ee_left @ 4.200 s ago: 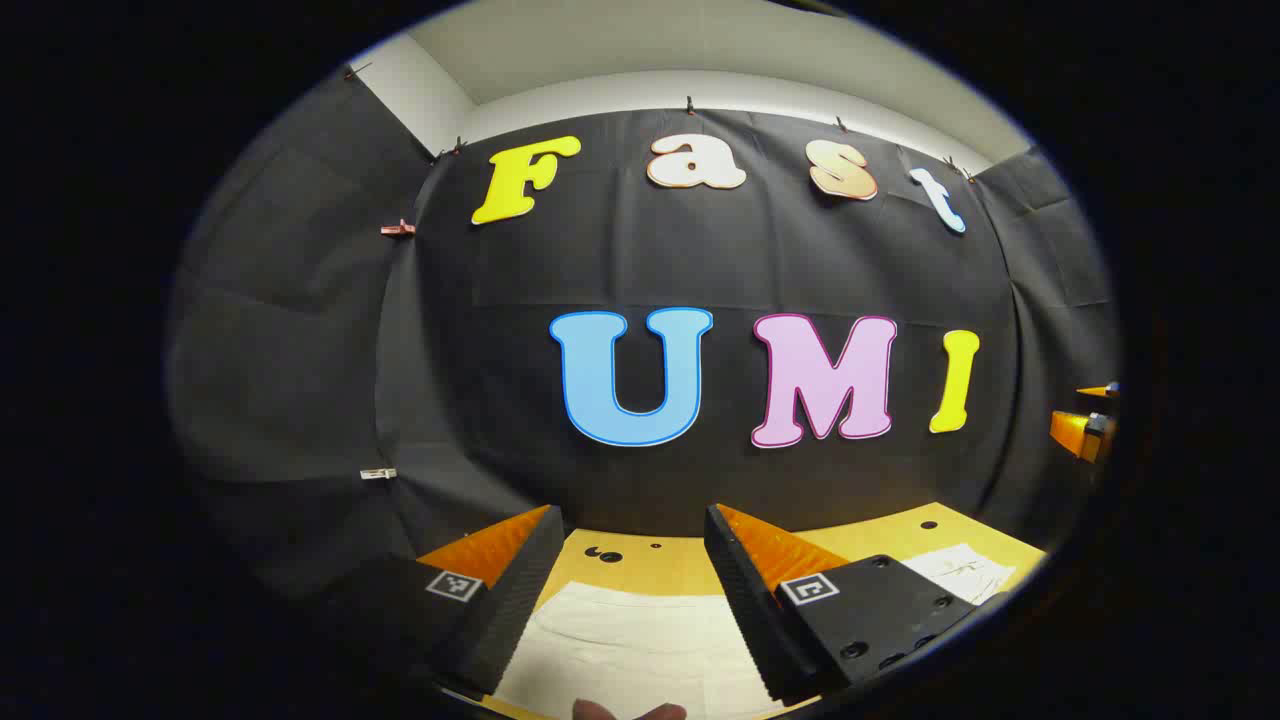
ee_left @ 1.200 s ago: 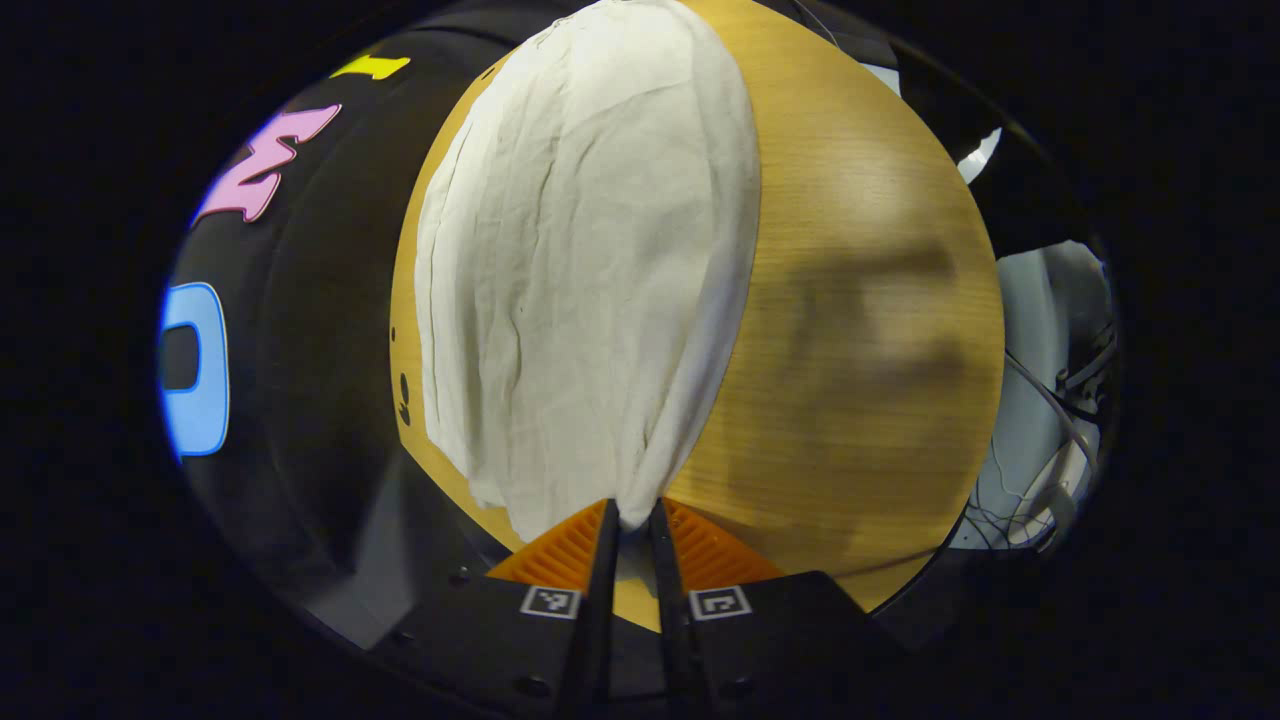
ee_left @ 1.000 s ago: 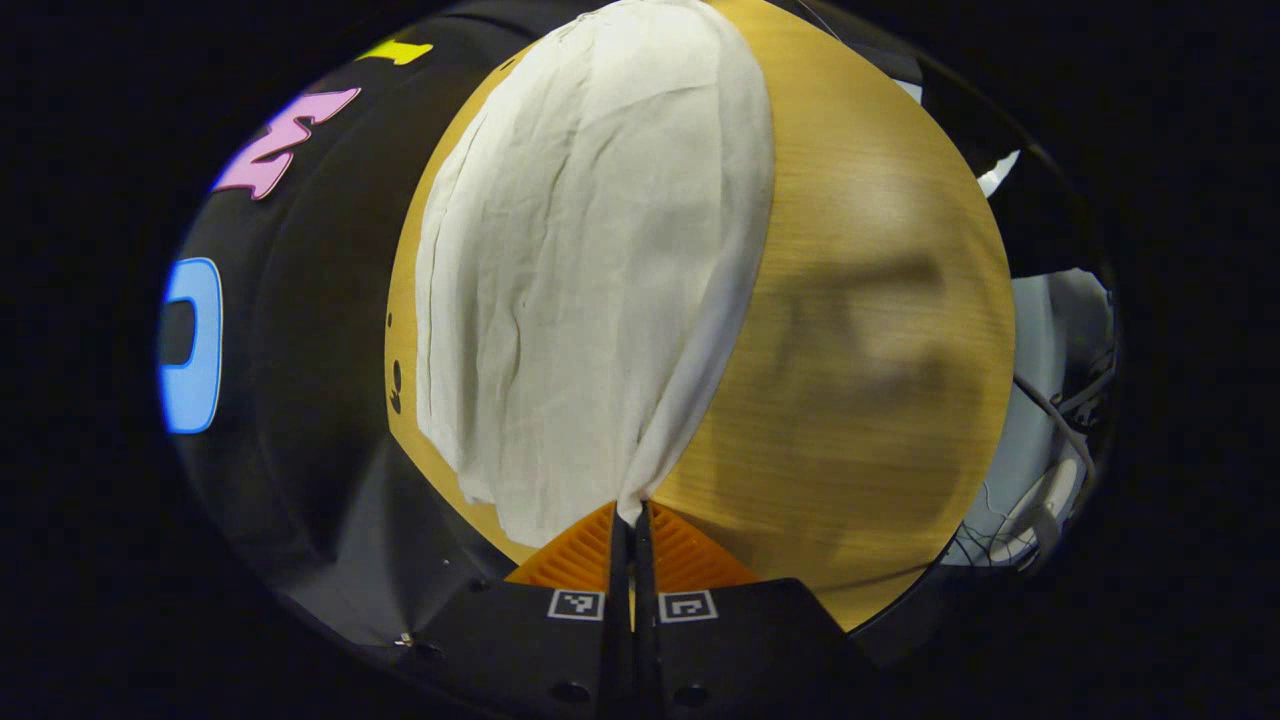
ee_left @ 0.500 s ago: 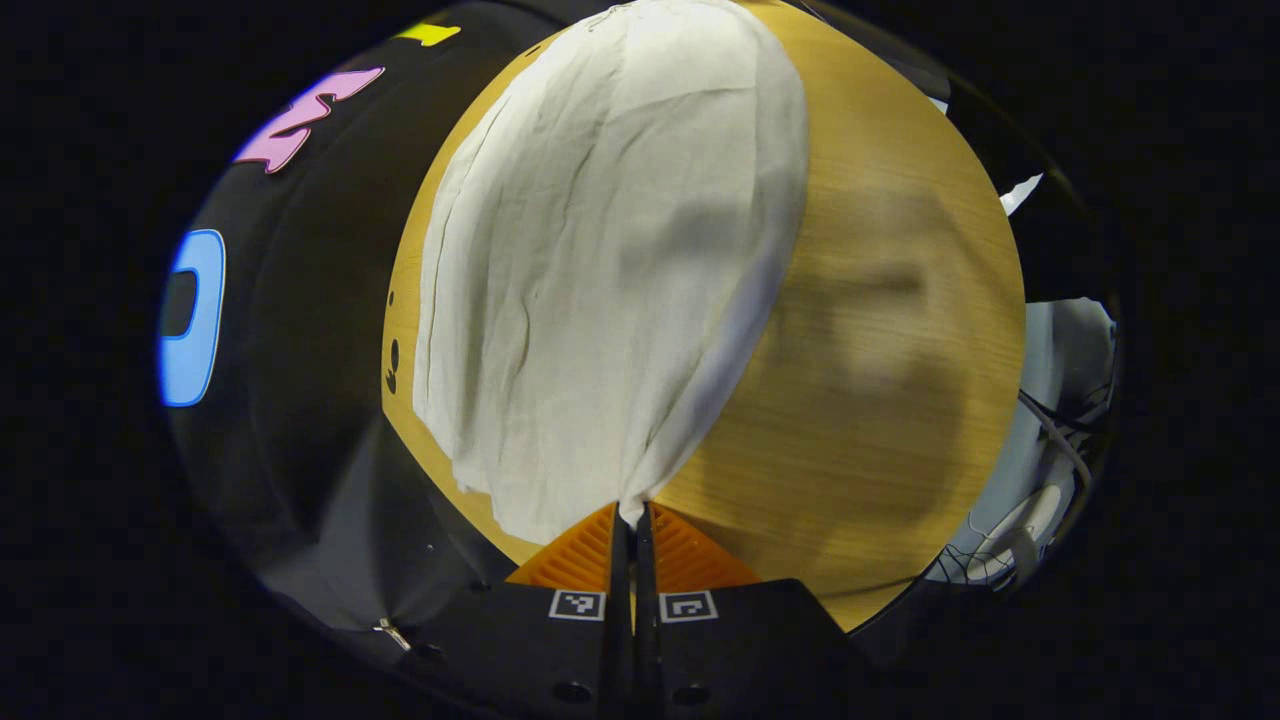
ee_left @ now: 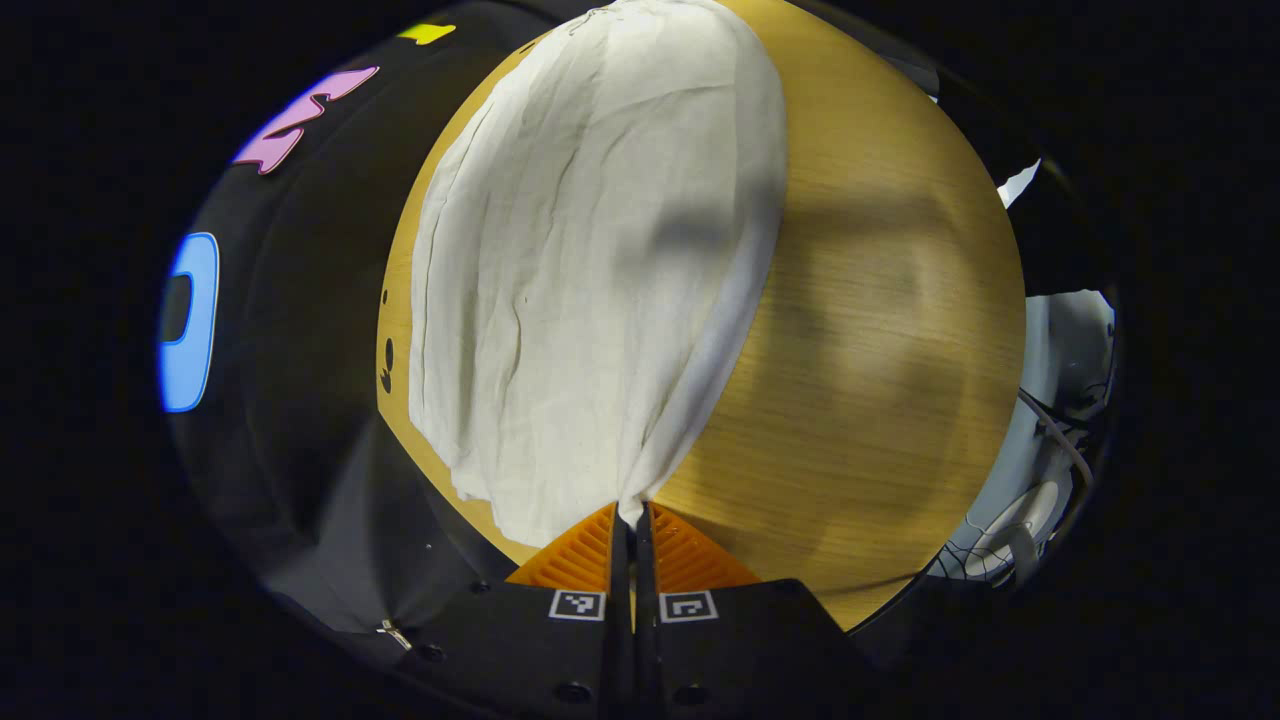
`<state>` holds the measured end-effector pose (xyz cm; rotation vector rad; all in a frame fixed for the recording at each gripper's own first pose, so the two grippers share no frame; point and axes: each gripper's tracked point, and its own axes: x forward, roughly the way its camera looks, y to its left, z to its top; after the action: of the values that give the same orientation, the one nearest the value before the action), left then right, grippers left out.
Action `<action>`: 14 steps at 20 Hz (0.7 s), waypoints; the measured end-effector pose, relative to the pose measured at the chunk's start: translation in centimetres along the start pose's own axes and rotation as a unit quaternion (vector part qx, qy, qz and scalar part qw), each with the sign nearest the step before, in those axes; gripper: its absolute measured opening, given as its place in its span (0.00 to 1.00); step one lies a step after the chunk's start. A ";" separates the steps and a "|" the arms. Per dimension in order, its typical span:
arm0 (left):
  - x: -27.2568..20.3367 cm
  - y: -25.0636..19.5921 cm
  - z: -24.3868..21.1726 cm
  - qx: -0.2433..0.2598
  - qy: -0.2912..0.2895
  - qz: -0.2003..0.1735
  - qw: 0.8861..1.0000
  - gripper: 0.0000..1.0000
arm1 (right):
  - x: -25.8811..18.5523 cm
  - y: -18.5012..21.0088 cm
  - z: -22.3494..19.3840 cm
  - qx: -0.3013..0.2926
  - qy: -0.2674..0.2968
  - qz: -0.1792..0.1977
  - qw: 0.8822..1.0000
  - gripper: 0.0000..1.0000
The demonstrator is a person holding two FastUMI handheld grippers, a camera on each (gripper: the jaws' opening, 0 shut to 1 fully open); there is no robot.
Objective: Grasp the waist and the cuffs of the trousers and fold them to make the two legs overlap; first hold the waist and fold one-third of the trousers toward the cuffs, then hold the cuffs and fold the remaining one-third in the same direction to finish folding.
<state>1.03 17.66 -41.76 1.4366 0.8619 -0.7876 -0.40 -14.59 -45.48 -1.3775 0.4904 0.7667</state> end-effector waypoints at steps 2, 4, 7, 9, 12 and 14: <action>0.1 0.1 -0.1 -0.005 0.001 0.005 1.000 0.05 | -0.4 0.7 0.2 0.020 0.004 0.013 1.000 0.13; 0.1 0.1 0.0 -0.015 0.003 0.009 1.000 0.05 | -0.6 1.0 0.5 0.041 0.006 0.034 0.999 0.11; 0.1 -0.1 -0.2 -0.037 0.005 0.003 0.999 0.05 | -0.6 1.4 0.8 0.050 -0.005 0.075 0.996 0.10; 0.1 -0.5 -0.2 -0.050 0.005 -0.011 0.999 0.05 | -0.8 1.5 1.1 0.032 -0.015 0.098 0.995 0.11; 0.2 -1.0 -0.6 -0.054 0.006 -0.039 0.998 0.05 | -0.8 1.8 1.4 0.058 -0.024 0.133 0.989 0.11; 0.1 -0.9 -0.2 -0.060 0.007 -0.052 0.997 0.05 | -0.9 1.4 1.3 0.069 -0.026 0.138 0.988 0.11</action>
<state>0.27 17.90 -42.24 1.3004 0.9854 -0.7911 -2.18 -13.45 -45.58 -1.1707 0.6900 0.9714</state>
